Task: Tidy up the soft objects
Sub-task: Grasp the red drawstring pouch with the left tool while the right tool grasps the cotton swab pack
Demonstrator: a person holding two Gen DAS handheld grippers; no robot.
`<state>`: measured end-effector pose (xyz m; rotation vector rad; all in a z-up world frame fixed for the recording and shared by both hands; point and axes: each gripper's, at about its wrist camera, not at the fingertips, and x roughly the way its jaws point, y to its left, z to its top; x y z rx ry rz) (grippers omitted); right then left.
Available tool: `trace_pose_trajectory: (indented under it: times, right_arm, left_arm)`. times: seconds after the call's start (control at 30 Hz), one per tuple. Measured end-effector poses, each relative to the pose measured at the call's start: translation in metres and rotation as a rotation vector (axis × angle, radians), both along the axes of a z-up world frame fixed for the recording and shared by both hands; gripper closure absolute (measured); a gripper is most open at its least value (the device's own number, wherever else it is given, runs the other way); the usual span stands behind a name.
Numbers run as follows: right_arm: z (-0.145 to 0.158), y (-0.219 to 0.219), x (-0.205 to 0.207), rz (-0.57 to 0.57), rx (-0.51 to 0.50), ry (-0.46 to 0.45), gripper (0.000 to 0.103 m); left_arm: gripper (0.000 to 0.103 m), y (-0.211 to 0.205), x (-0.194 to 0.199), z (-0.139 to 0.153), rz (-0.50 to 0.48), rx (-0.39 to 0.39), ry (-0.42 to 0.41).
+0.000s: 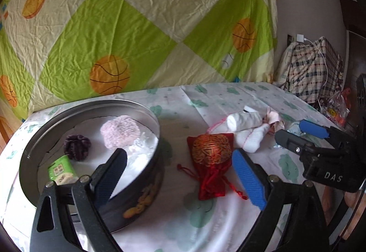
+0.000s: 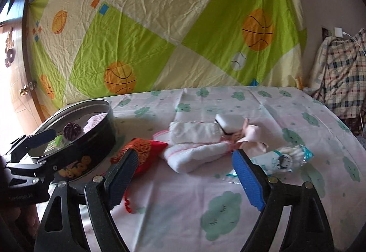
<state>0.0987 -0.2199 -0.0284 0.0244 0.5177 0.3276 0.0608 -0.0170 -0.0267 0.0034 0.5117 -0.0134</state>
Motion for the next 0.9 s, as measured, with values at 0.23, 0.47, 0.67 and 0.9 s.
trace_pose_trajectory:
  times: [0.23,0.47,0.67,0.9]
  right_arm:
    - [-0.010,-0.039,0.012,-0.141,0.020,0.060,0.017]
    - [-0.022,-0.074,0.028,-0.261,0.057,0.165,0.017]
    - [-0.032,-0.095,0.046,-0.312,0.122,0.274,0.017]
    - [-0.036,-0.097,0.068,-0.321,0.131,0.315,0.017]
  left_arm:
    - [0.014,-0.040,0.029,-0.016,-0.063,0.043,0.089]
    - [0.029,-0.057,0.058,-0.035,-0.104,0.058,0.211]
    - [0.030,-0.056,0.076,-0.043,-0.109,0.029,0.280]
    - [0.048,-0.050,0.086,-0.048,-0.114,-0.016,0.324]
